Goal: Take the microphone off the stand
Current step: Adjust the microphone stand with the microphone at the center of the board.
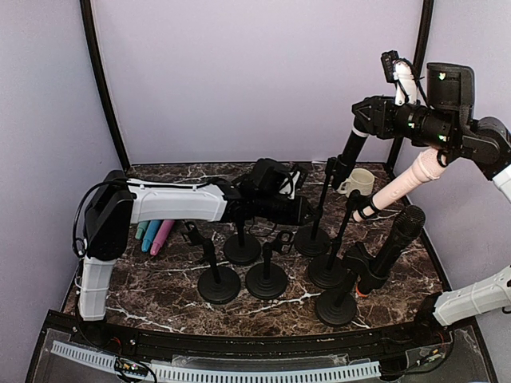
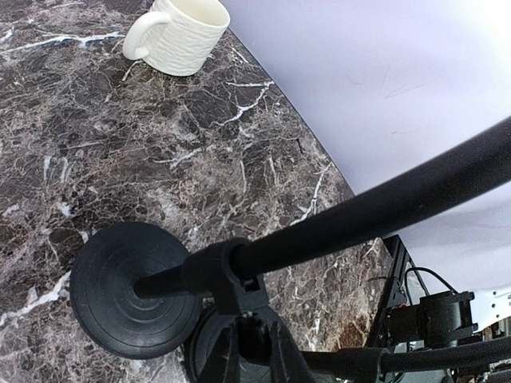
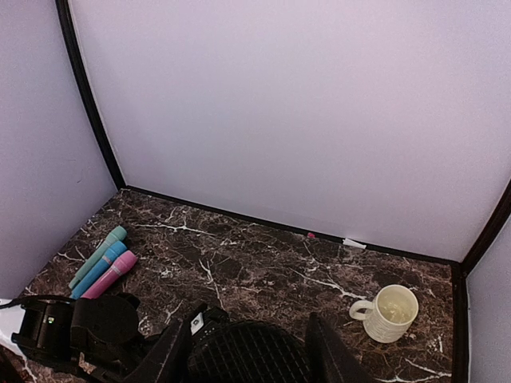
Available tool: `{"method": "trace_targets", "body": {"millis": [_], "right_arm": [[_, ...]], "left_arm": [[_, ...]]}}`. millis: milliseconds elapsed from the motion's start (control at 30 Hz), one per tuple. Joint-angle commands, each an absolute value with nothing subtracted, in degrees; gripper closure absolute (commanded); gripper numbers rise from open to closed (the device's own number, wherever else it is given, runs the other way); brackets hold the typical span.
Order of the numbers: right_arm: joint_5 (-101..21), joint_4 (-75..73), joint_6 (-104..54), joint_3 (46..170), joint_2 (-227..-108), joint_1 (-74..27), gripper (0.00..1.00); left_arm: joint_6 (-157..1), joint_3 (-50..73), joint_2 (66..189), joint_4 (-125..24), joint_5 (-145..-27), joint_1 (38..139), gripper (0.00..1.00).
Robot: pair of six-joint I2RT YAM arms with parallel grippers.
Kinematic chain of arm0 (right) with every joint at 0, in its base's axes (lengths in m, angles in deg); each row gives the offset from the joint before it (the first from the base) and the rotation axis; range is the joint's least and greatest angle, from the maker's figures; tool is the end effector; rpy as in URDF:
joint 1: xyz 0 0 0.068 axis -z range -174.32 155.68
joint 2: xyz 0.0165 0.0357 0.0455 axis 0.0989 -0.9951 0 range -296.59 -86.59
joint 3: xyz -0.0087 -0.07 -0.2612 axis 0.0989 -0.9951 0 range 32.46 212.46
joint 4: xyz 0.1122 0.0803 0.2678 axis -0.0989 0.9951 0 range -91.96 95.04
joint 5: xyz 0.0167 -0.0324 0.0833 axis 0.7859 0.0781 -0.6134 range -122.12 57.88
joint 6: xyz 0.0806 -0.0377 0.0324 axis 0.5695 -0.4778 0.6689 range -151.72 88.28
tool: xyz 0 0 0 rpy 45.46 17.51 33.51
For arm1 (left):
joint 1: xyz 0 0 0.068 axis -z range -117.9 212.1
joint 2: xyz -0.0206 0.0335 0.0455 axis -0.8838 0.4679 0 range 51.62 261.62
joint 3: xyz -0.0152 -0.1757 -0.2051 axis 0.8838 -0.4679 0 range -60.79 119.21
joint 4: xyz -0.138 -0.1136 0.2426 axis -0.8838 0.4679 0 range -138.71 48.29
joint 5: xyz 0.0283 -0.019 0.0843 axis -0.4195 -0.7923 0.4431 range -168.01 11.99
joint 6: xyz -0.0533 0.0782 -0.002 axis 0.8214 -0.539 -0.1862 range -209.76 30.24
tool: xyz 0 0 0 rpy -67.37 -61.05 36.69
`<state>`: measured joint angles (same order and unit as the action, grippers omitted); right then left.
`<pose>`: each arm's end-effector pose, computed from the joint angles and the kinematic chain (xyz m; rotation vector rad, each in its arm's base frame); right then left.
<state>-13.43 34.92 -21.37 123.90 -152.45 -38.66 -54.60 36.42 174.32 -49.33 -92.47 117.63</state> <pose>0.2323 0.1887 0.4999 -0.2870 1.7518 0.4053 0.3156 -0.4974 0.1983 0.5694 2.1527 -1.2063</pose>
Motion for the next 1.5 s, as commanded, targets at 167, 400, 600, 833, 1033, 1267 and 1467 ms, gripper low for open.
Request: {"method": "trace_targets", "body": {"millis": [167,400,600,833,1033,1267,1467], "right_arm": [[-14.29,27.07,-20.11,122.94,-150.92,-38.35,1.00],[-14.19,27.07,-20.11,123.07,-150.70,-38.35,1.00],[-14.54,27.12,-20.10,123.07,-150.65,-38.35,1.00],[-14.79,26.95,-20.29,123.07,-150.84,-38.35,1.00],[-14.73,27.03,-20.38,123.33,-151.16,-38.35,1.00],[-14.44,26.99,-20.38,123.34,-151.27,-38.34,1.00],[-14.42,26.90,-20.25,123.01,-151.19,-38.35,1.00]], "left_arm": [[-49.91,30.75,174.05,-52.95,-95.36,116.59,1.00],[-48.03,28.61,173.48,-56.14,-96.18,116.01,1.00],[-48.52,31.19,173.34,-57.10,-96.70,115.98,0.89],[-50.03,33.49,173.67,-56.55,-96.08,115.92,0.64],[-50.10,34.51,174.89,-55.89,-96.73,115.78,0.62],[-49.93,34.60,175.28,-55.31,-96.87,115.72,0.71],[-49.63,33.34,175.38,-55.51,-96.67,115.79,0.82]]}}
